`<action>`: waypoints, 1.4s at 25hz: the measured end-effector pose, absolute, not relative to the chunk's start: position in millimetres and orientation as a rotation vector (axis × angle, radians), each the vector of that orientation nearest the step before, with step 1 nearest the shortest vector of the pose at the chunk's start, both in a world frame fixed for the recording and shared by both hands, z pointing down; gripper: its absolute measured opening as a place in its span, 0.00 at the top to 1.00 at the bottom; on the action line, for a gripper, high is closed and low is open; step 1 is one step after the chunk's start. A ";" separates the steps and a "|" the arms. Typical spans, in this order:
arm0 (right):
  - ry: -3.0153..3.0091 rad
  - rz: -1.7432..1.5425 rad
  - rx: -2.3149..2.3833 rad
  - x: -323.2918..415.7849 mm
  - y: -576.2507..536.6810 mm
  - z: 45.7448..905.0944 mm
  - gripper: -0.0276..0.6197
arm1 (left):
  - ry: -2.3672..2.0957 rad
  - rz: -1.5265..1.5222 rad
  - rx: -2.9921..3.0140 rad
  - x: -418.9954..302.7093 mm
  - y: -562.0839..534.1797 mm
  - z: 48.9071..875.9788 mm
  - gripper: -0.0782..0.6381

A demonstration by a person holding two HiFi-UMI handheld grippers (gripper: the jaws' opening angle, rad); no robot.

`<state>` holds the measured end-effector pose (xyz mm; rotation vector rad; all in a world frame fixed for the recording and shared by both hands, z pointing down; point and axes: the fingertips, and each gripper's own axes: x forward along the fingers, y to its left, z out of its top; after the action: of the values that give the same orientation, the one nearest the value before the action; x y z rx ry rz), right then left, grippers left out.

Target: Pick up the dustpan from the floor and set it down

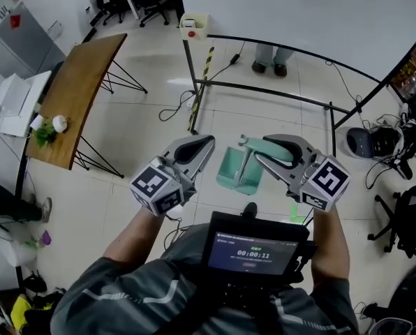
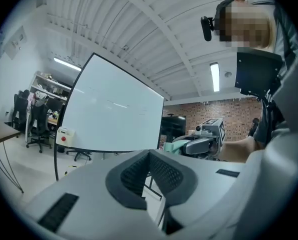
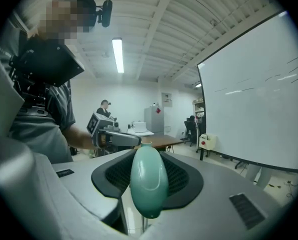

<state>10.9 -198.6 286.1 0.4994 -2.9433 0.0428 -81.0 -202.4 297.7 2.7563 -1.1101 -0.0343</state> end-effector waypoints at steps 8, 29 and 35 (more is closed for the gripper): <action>-2.939 0.000 0.360 44.8 -292.3 287.4 0.71 | -1.279 -0.033 2.710 -48.0 -292.3 294.0 0.86; -2.860 0.075 0.495 54.4 -413.8 346.3 0.71 | -1.108 -0.042 2.684 -42.9 -427.8 341.8 0.85; -2.815 0.183 0.489 49.6 -443.6 428.0 0.71 | -1.049 0.015 2.620 -36.6 -458.2 418.8 0.85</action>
<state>49.6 -443.6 428.0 0.4892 -2.8147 0.1834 -36.6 -458.2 418.8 2.6197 -1.0485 0.0149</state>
